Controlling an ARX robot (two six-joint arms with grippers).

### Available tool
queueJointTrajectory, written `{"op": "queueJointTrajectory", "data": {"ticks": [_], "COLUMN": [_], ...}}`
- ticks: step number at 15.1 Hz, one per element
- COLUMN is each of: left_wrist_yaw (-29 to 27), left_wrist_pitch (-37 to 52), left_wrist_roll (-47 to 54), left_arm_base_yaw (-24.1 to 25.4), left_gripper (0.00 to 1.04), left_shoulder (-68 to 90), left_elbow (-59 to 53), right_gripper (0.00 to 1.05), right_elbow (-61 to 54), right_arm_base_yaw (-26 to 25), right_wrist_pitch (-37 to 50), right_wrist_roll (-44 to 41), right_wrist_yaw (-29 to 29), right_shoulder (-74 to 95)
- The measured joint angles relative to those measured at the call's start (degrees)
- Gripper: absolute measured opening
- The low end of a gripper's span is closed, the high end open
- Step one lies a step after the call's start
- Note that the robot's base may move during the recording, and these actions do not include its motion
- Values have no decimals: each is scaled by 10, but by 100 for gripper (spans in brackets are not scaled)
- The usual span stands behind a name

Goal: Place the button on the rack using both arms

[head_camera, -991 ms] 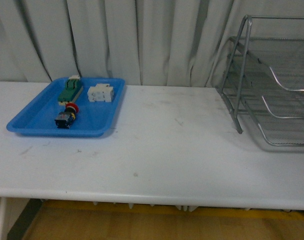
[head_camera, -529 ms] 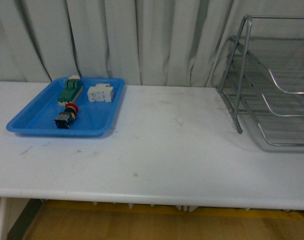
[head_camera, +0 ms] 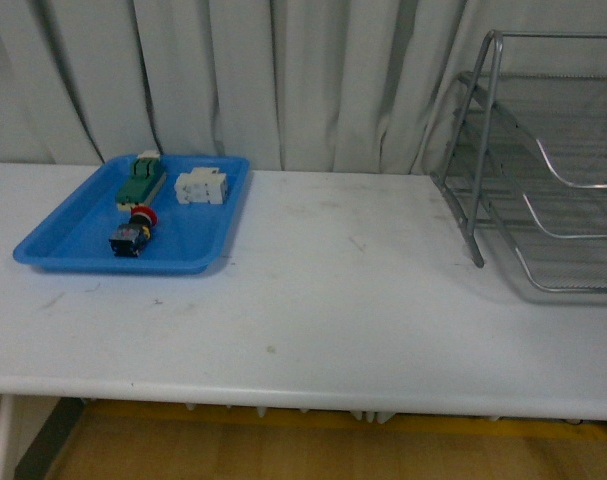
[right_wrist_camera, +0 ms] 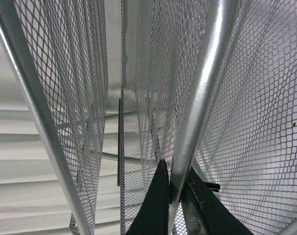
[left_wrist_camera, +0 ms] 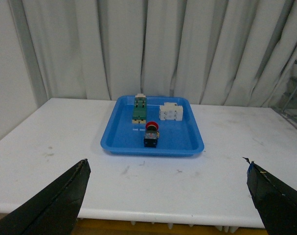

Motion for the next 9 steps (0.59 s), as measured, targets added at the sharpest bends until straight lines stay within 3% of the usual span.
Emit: {"op": "queueJointTrajectory", "data": {"ticks": [9], "left_wrist_yaw": [0], "left_wrist_pitch": [0], "left_wrist_roll": [0], "left_arm_base_yaw": [0], "left_gripper": [98], "left_shoulder": [0], "left_elbow": [0], "right_gripper": [5], "right_elbow": [-94], "right_arm_base_yaw": [-10], "right_wrist_pitch": [14], "right_wrist_roll": [21], "right_wrist_yaw": [0], "right_shoulder": [-36]}}
